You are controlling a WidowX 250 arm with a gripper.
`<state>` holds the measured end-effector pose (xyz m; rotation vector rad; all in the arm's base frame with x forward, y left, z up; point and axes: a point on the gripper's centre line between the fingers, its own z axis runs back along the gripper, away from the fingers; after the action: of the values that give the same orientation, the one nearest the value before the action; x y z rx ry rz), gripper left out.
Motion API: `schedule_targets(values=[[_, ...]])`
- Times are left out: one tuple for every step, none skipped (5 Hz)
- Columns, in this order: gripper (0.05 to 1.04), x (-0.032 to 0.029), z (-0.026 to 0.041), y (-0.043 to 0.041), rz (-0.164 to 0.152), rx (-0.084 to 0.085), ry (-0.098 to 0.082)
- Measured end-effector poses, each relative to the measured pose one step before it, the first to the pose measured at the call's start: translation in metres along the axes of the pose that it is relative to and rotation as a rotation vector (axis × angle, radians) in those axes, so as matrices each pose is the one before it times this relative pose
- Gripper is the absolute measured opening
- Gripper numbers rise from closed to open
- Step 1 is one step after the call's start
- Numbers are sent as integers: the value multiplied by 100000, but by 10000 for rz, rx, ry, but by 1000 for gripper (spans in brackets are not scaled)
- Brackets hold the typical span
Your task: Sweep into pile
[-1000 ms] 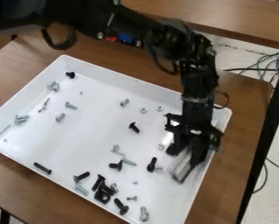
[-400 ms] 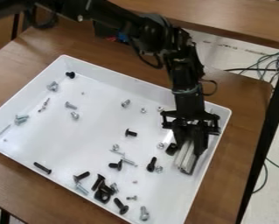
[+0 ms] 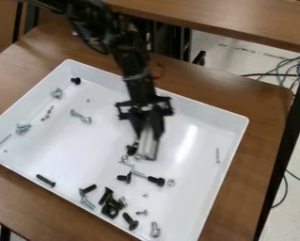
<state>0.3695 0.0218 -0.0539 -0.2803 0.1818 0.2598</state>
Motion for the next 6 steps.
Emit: schedule_targets(values=[[356, 452, 800, 3196, 570, 36, 91], [356, 1030, 1539, 4574, 864, 18, -205], [356, 492, 1280, 2316, 275, 281, -334], [355, -369, 185, 83, -238, -6, 24], [355, -573, 179, -154, -72, 20, -119], [355, -2283, 717, -1658, -489, 260, -195]])
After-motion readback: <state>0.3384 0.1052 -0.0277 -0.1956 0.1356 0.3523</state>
